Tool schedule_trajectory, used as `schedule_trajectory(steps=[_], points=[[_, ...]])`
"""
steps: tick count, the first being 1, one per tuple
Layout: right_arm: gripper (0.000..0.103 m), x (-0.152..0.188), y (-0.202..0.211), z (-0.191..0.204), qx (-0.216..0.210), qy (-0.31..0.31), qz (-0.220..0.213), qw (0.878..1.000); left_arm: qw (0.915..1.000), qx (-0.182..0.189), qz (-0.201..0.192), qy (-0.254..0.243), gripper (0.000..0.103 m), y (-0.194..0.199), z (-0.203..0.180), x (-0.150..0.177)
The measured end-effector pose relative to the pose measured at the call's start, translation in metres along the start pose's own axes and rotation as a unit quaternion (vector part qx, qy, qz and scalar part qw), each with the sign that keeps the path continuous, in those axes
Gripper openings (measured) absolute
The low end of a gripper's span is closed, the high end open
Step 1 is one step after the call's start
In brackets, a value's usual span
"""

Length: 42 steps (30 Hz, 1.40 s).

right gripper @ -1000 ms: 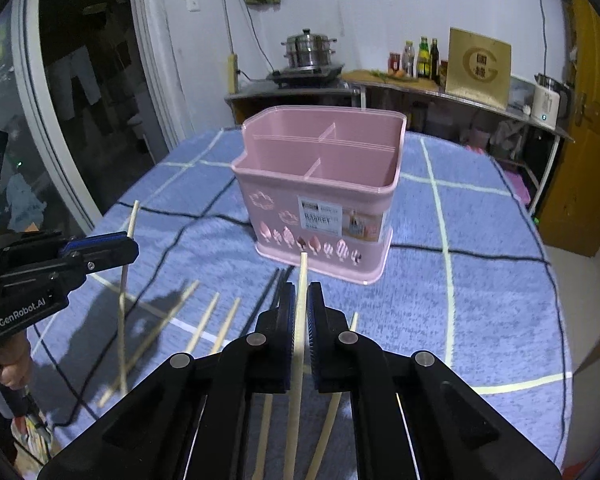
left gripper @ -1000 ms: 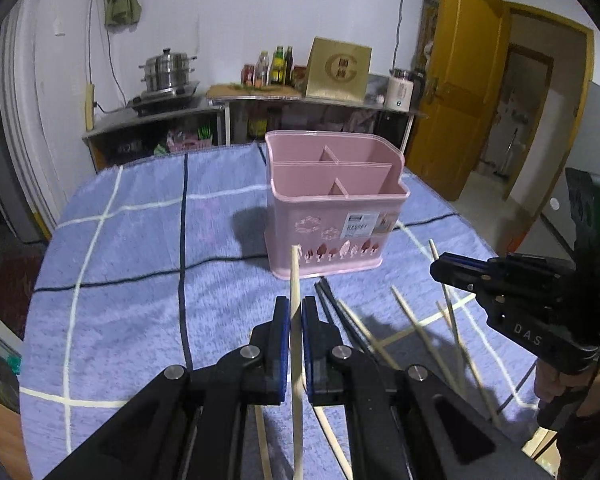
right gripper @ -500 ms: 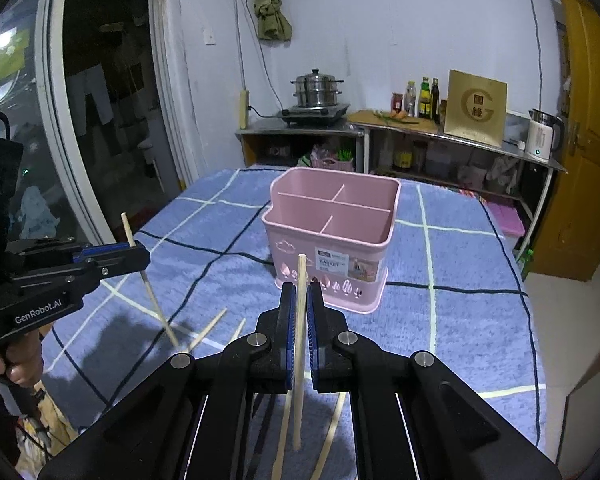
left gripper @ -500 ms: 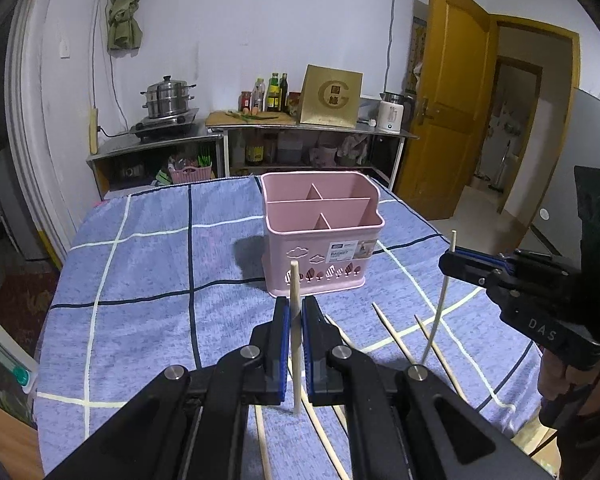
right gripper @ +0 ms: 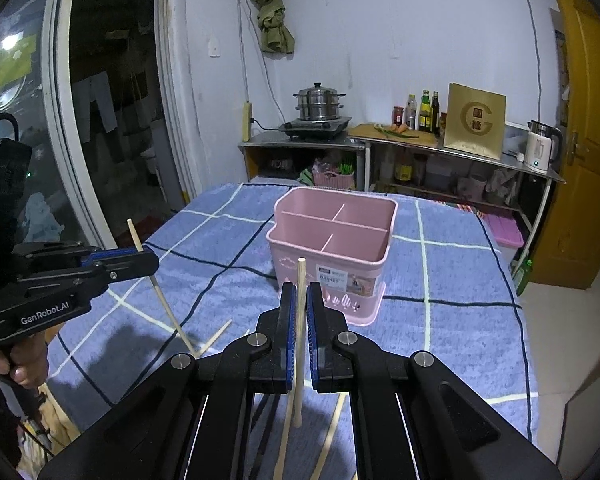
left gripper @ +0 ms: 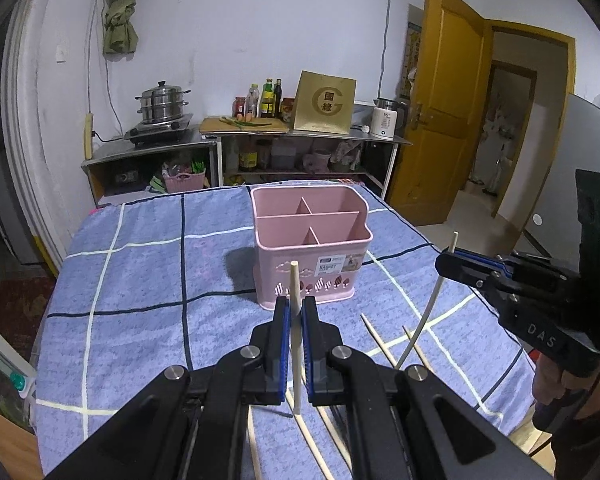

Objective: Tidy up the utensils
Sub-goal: 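Carry both held chopsticks upright over the pink basket with both tools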

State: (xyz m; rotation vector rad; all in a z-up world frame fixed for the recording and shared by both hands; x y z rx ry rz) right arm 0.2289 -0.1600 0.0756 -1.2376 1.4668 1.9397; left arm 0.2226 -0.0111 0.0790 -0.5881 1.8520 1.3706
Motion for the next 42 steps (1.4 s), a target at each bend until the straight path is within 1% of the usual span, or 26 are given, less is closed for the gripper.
schedule_trajectory(steps=[4, 8, 15, 18, 21, 25, 29, 34, 42], points=[[0.005, -0.013, -0.002, -0.003, -0.002, -0.001, -0.010, 1.000, 1.0000, 0.005, -0.004, 0.007, 0.006, -0.009, 0.002, -0.022], [0.005, -0.033, -0.006, -0.009, -0.005, -0.011, -0.024, 1.000, 0.9996, 0.010, -0.021, 0.014, 0.006, -0.012, 0.006, -0.050], [0.005, -0.086, -0.014, -0.021, -0.006, -0.034, -0.065, 0.997, 0.9973, 0.016, -0.064, 0.034, 0.006, -0.011, 0.019, -0.113], [0.005, -0.107, -0.020, -0.026, -0.006, -0.044, -0.082, 0.996, 0.9962, 0.012, -0.078, 0.037, 0.006, -0.015, 0.026, -0.134], [0.005, -0.121, -0.028, -0.026, -0.007, -0.050, -0.094, 0.994, 0.9956, 0.009, -0.084, 0.041, 0.006, -0.026, 0.034, -0.148], [0.005, -0.134, -0.044, -0.029, -0.007, -0.055, -0.103, 0.993, 0.9953, 0.005, -0.083, 0.050, 0.006, -0.047, 0.047, -0.159], [0.005, -0.138, -0.066, -0.030, -0.008, -0.060, -0.103, 0.993, 0.9954, 0.008, -0.078, 0.055, 0.006, -0.067, 0.057, -0.159], [0.005, -0.123, -0.096, -0.033, -0.015, -0.069, -0.083, 0.994, 0.9963, 0.008, -0.059, 0.062, 0.006, -0.097, 0.072, -0.145], [0.005, -0.096, -0.127, -0.035, -0.022, -0.072, -0.042, 0.996, 0.9971, 0.009, -0.037, 0.065, 0.006, -0.124, 0.078, -0.124]])
Point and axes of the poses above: each gripper's, at about its wrist camera, not at the fingertips, and y roughly against the way its jaws point, z to its left, x to its underside, the point moved 7 cm from there along -y, roughly the way its jaws point, and after that the axes turned 4 degrees about x, right-handed, at the moved point
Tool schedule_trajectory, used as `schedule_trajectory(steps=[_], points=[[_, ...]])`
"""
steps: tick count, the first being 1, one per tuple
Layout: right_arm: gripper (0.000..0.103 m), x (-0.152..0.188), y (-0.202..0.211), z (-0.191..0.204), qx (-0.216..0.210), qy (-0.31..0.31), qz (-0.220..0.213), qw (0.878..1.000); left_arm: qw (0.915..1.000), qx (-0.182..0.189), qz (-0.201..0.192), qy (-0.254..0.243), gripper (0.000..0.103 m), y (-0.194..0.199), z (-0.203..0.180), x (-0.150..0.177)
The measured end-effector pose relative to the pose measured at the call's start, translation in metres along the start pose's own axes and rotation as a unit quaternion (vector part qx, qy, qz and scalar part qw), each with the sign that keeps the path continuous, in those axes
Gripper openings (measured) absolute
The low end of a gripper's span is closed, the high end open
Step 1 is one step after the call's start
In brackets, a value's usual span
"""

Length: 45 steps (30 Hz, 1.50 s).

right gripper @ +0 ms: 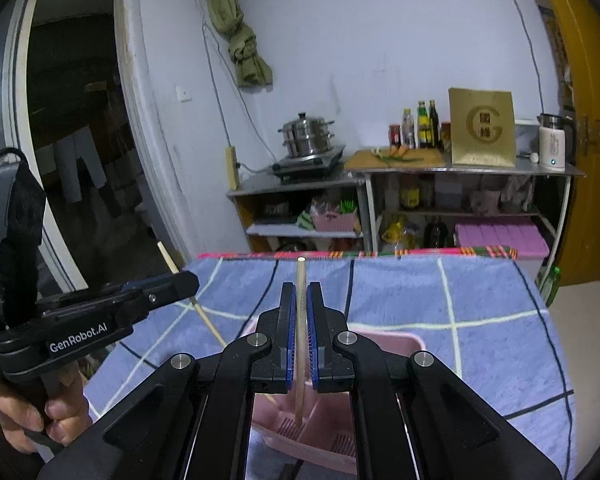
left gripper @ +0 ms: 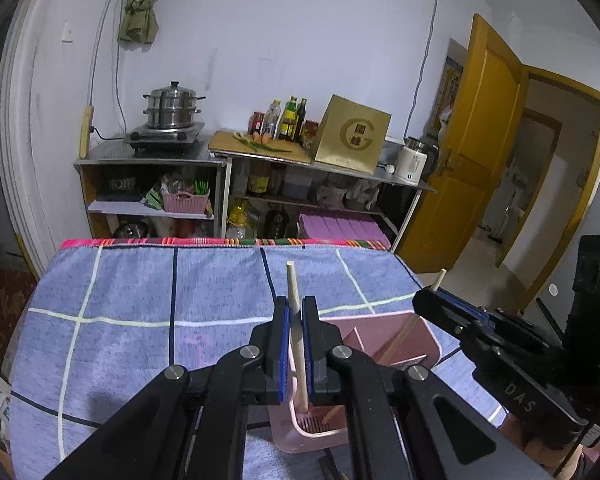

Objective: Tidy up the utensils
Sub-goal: 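Carry both held chopsticks upright over the pink basket with both tools, then open both tools to drop the chopsticks into the pink basket, then move both open tools back down to the remaining chopsticks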

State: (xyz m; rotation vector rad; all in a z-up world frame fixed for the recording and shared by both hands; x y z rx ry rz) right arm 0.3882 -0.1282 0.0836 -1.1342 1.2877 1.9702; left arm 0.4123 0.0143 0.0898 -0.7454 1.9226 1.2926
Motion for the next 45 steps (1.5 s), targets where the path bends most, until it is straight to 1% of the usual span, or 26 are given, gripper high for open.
schedule_trajectory(steps=[5, 7, 8, 11, 14, 21, 27, 29, 32, 40, 45], points=[[0.006, 0.004, -0.002, -0.001, -0.001, 0.003, 0.012, 1.000, 0.9999, -0.011, 0.001, -0.002, 0.007, -0.002, 0.002, 0.003], [0.010, 0.003, 0.001, 0.000, 0.002, 0.003, 0.010, 1.000, 0.9999, -0.013, 0.001, -0.001, 0.008, 0.000, 0.002, 0.003], [0.012, 0.003, 0.002, 0.000, 0.002, 0.002, 0.009, 1.000, 0.9999, -0.016, 0.001, 0.000, 0.011, 0.002, 0.002, 0.003], [0.012, 0.003, 0.010, -0.001, 0.004, 0.001, 0.006, 1.000, 0.9998, -0.018, -0.005, -0.001, 0.016, 0.010, 0.001, 0.004], [0.013, 0.004, 0.020, -0.002, 0.005, 0.000, 0.001, 1.000, 0.9997, -0.022, -0.011, -0.002, 0.018, 0.023, 0.001, 0.007], [0.013, 0.012, 0.064, 0.001, 0.004, 0.009, -0.020, 1.000, 0.9991, -0.025, -0.033, -0.002, 0.018, 0.064, -0.007, 0.025], [0.013, 0.034, 0.108, 0.005, -0.005, 0.008, -0.031, 0.999, 0.9985, -0.031, -0.044, -0.011, 0.018, 0.103, -0.019, 0.057], [0.013, 0.045, 0.119, 0.008, -0.009, 0.010, -0.028, 1.000, 0.9985, -0.028, -0.045, -0.015, 0.018, 0.115, -0.024, 0.072], [0.013, 0.066, 0.132, 0.010, 0.000, 0.018, -0.020, 1.000, 0.9983, -0.028, -0.046, -0.021, 0.018, 0.129, -0.031, 0.094], [0.013, 0.110, 0.157, 0.010, 0.000, 0.026, -0.002, 1.000, 0.9990, -0.018, -0.024, -0.033, 0.018, 0.149, -0.050, 0.161], [0.013, 0.132, 0.166, 0.011, 0.002, 0.032, 0.009, 0.999, 0.9995, -0.016, -0.001, -0.026, 0.018, 0.151, -0.053, 0.196]])
Point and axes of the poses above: each gripper's, at about its wrist camera, not at the fingertips, and y roughly against the way its jaws point, z to its left, x to its underside, the point moved 7 cm from there along -y, roughly the way its jaws point, and after that the axes turned 4 degrees about x, right-handed, at the moved point
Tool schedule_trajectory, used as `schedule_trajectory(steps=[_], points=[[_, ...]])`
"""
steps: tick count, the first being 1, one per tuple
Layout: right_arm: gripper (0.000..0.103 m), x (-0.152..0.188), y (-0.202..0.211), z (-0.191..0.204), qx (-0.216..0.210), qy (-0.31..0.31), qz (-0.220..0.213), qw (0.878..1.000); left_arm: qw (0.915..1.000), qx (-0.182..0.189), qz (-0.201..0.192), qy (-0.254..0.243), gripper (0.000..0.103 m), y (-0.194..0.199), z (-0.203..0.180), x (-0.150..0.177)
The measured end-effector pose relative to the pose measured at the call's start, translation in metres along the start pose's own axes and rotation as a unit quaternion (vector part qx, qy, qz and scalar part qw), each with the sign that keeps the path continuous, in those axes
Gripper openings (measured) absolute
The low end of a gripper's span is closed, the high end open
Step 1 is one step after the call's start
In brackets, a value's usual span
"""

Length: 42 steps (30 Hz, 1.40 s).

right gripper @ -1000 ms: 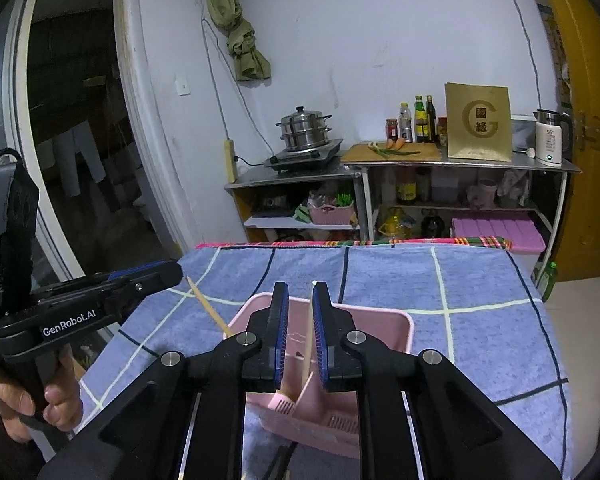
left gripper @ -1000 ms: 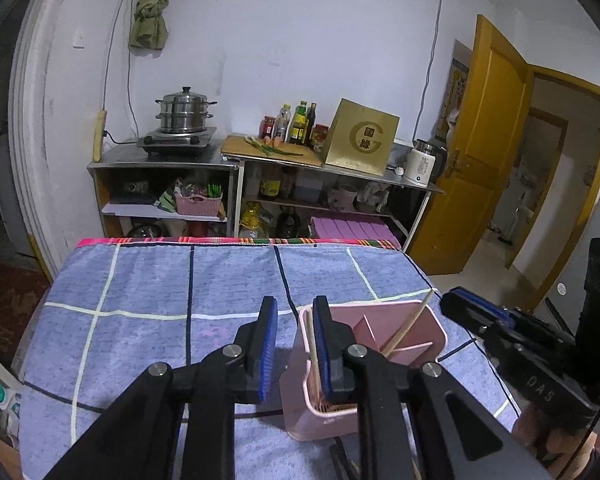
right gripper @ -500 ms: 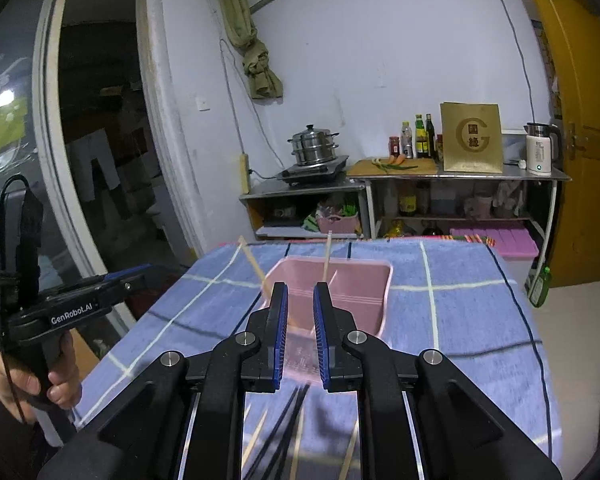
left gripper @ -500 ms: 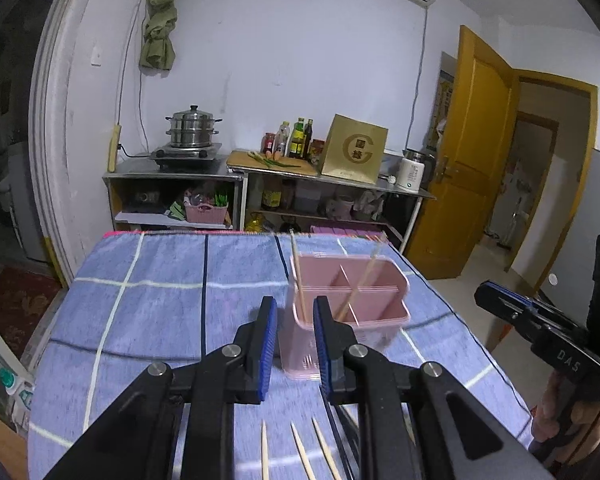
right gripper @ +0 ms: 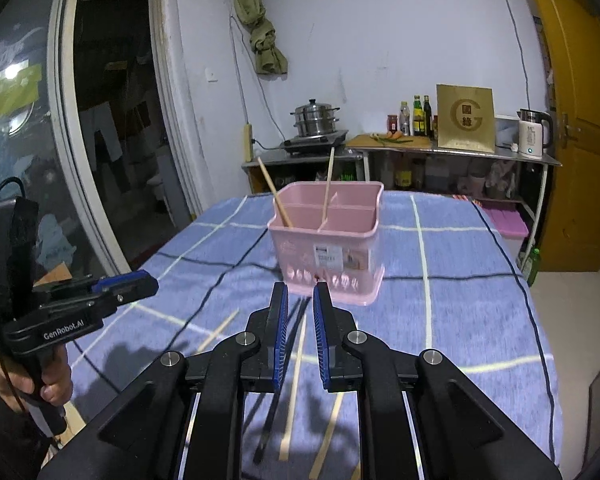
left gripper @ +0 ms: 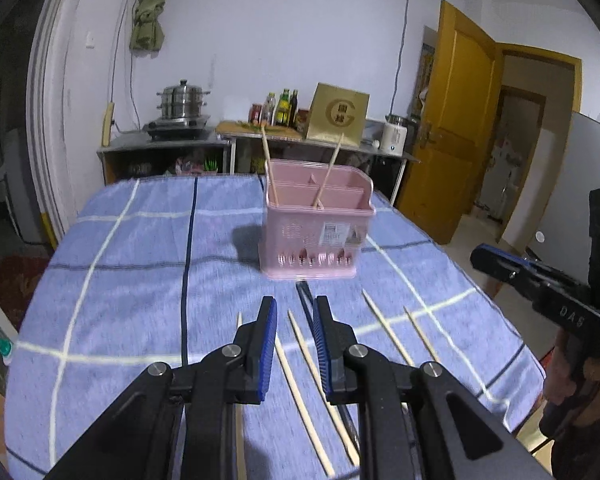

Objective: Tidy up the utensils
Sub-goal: 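Move both open tools back down to the remaining chopsticks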

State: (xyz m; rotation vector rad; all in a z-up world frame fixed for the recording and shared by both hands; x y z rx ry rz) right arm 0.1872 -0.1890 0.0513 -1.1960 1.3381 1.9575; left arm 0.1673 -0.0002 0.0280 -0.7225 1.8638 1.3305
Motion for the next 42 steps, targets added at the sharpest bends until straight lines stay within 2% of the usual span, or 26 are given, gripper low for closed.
schedule_trajectory(steps=[5, 16, 21, 24, 31, 36, 42], points=[[0.013, 0.014, 0.002, -0.003, -0.002, -0.003, 0.010, 1.000, 0.9999, 0.000, 0.015, 0.006, 0.018, -0.001, 0.003, 0.018], [0.013, 0.026, -0.012, -0.008, -0.002, -0.001, 0.032, 0.999, 0.9989, -0.007, 0.044, 0.013, 0.018, -0.026, 0.007, 0.028], [0.013, 0.033, -0.028, -0.013, 0.004, 0.000, 0.055, 0.998, 0.9978, -0.013, 0.063, 0.016, 0.019, -0.042, 0.012, 0.031], [0.013, 0.038, -0.037, -0.015, 0.006, 0.001, 0.070, 0.998, 0.9967, -0.019, 0.077, 0.018, 0.025, -0.055, 0.017, 0.032], [0.014, 0.047, -0.068, -0.023, 0.018, 0.008, 0.118, 0.993, 0.9929, -0.032, 0.110, 0.031, 0.025, -0.087, 0.032, 0.034], [0.020, 0.053, -0.092, -0.029, 0.027, 0.017, 0.149, 0.988, 0.9901, -0.033, 0.131, 0.039, 0.025, -0.107, 0.039, 0.035], [0.020, 0.058, -0.117, -0.037, 0.041, 0.018, 0.180, 0.983, 0.9864, -0.035, 0.154, 0.046, 0.025, -0.129, 0.044, 0.038]])
Point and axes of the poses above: each gripper's, at about its wrist camera, not at the fingertips, and y roughly against the way its jaws point, z to its left, x to its underside, the point moved 7 cm from there along -y, roughly the way its jaws point, and after that the axes turned 4 degrees about x, right-handed, at the moved point
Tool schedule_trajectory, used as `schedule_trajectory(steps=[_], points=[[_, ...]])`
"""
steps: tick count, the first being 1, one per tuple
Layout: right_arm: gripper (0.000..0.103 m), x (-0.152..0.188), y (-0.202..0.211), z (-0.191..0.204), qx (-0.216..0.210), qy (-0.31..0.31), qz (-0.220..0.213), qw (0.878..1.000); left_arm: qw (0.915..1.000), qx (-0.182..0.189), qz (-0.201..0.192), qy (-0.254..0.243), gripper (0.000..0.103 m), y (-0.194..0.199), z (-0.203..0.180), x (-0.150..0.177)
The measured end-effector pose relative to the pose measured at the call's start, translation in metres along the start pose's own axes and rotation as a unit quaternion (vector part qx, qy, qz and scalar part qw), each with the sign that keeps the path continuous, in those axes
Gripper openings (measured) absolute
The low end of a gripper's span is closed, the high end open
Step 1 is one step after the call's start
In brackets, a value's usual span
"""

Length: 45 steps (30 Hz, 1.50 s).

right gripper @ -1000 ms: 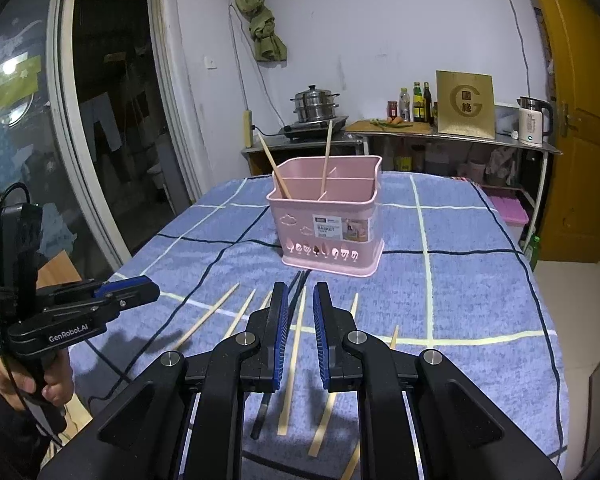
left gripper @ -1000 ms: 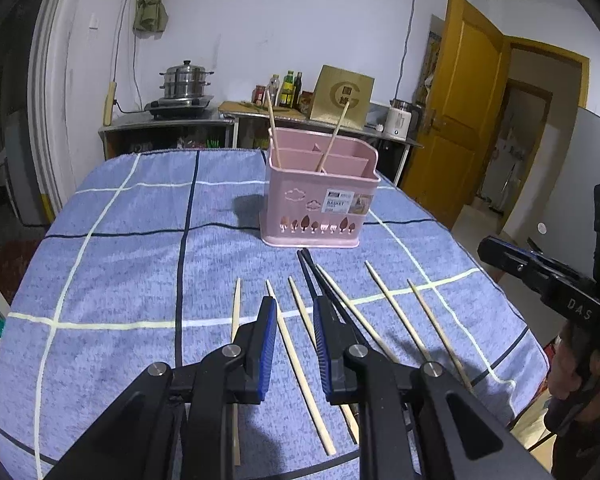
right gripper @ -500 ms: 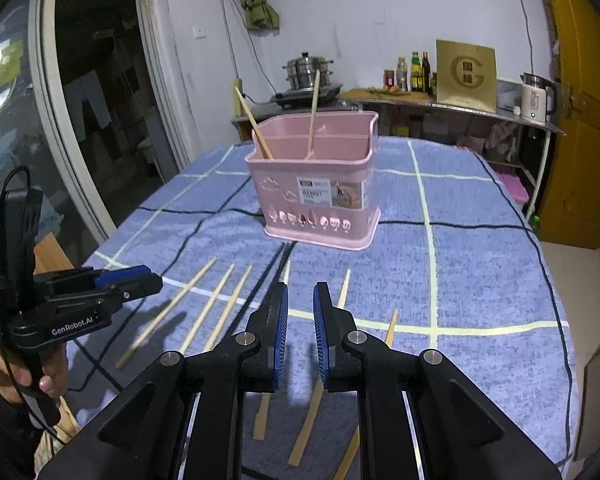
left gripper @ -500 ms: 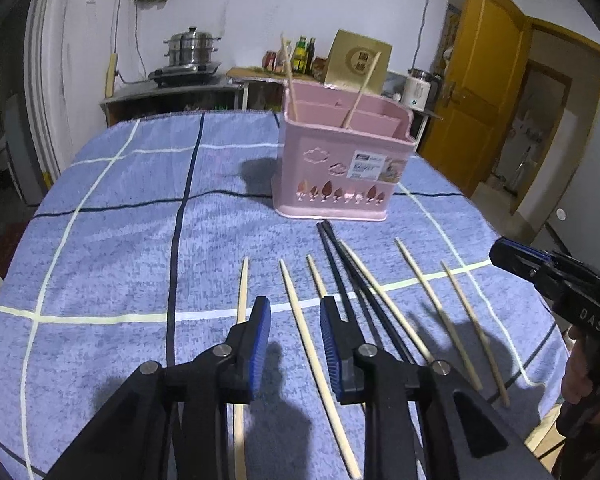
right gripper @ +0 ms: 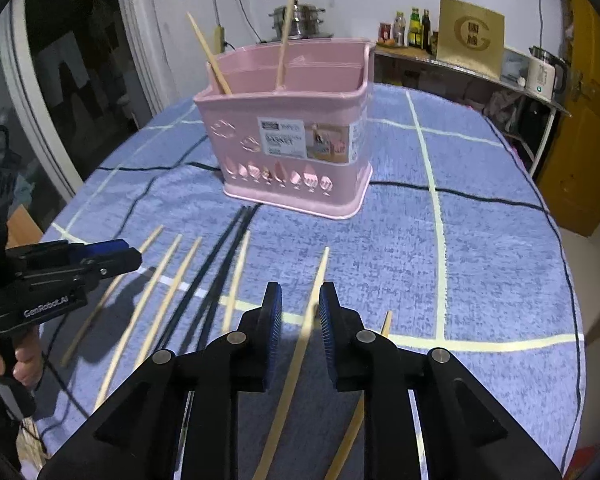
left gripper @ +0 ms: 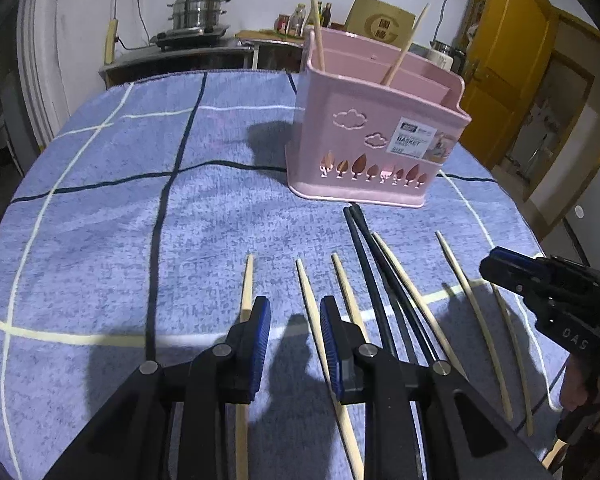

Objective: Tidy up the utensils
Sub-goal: 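Move both open tools back down to the remaining chopsticks, then close the left tool on a wooden chopstick and lift while the right tool grasps another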

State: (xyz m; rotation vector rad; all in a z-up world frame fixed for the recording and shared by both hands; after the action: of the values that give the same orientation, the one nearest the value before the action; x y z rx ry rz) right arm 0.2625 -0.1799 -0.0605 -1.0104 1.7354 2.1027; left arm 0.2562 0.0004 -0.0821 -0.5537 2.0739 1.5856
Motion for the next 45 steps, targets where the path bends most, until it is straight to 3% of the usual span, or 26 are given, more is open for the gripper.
schedule_trajectory(steps=[12, 25, 29, 36, 45], points=[[0.020, -0.010, -0.035, -0.004, 0.014, 0.002, 0.033, 0.999, 0.9996, -0.014, 0.025, 0.000, 0.025, -0.026, 0.002, -0.006], [0.020, -0.015, -0.049, 0.001, 0.044, 0.020, 0.048, 0.998, 0.9965, -0.059, 0.030, -0.051, 0.025, -0.035, -0.010, -0.009], [0.011, -0.015, -0.049, 0.001, 0.044, 0.019, 0.047, 0.998, 0.9964, -0.062, 0.030, -0.050, 0.012, -0.036, -0.012, -0.011], [0.007, -0.017, -0.045, 0.005, 0.034, 0.013, 0.042, 0.998, 0.9977, -0.047, 0.031, -0.038, 0.006, -0.033, -0.010, -0.013], [0.006, -0.037, -0.014, 0.008, 0.023, 0.010, 0.002, 1.000, 0.9987, -0.029, -0.005, -0.041, 0.005, 0.000, -0.017, -0.034]])
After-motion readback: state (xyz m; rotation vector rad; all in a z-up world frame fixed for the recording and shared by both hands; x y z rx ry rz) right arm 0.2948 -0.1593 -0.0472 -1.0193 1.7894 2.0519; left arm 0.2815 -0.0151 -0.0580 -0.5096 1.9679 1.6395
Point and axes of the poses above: each gripper's, at about its wrist camera, not at the fingertips, and y roughly against the way its jaws point, z to its left, x to its underside, the point moved 7 cm from there along -y, roughly the way its jaws point, and after that the axes turned 4 degrees about x, right-handed, at the moved point
